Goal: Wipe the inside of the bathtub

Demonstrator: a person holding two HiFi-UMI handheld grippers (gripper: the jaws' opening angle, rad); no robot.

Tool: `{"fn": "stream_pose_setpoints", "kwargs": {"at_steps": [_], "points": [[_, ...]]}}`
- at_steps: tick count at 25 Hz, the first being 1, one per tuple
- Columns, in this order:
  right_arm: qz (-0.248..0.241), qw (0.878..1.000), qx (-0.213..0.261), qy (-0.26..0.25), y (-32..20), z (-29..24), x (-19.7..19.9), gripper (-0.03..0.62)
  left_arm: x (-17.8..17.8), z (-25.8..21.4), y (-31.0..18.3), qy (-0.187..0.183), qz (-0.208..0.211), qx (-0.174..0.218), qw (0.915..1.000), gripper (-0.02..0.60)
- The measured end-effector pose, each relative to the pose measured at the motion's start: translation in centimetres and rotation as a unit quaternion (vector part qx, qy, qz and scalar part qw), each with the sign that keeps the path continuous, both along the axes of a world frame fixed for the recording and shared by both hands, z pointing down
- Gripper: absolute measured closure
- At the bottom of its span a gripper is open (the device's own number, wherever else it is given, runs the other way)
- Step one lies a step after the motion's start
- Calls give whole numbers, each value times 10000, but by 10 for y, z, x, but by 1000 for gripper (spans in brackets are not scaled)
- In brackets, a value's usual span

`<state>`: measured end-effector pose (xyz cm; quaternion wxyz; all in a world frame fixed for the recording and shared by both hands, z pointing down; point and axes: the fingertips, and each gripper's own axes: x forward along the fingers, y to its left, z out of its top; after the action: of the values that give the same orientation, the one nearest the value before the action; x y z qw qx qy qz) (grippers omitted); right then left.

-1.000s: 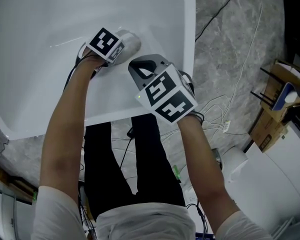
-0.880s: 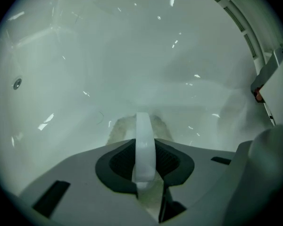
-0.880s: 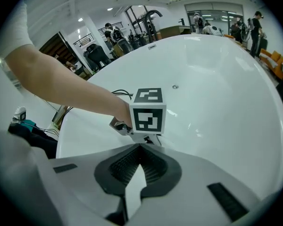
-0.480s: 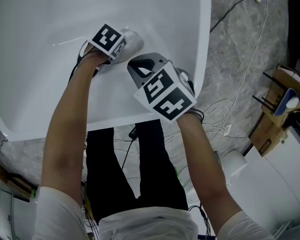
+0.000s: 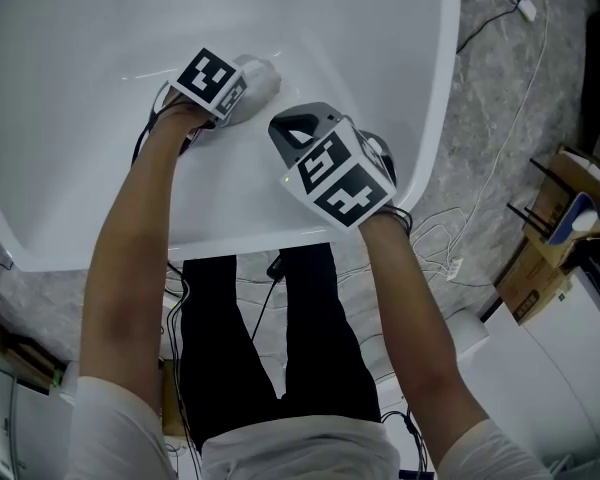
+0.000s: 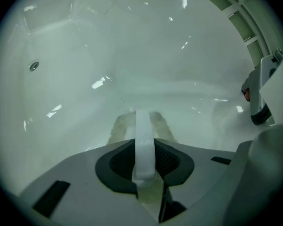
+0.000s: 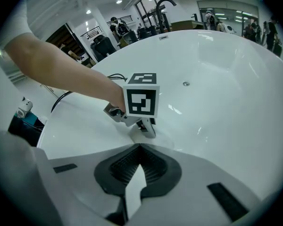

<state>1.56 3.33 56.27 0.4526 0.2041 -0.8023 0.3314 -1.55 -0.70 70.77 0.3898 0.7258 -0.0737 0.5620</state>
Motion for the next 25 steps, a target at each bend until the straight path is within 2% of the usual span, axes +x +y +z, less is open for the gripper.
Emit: {"fn": "stream_pose_setpoints", "kwargs": {"at_steps": [13, 25], "points": [[-378, 9992, -14, -127, -8, 6, -55, 574, -93, 2, -15, -397, -248, 35, 9989, 485], [-563, 9982, -86, -171, -19, 9, -109, 574, -155, -3, -22, -494, -338, -3, 9982, 485]]}}
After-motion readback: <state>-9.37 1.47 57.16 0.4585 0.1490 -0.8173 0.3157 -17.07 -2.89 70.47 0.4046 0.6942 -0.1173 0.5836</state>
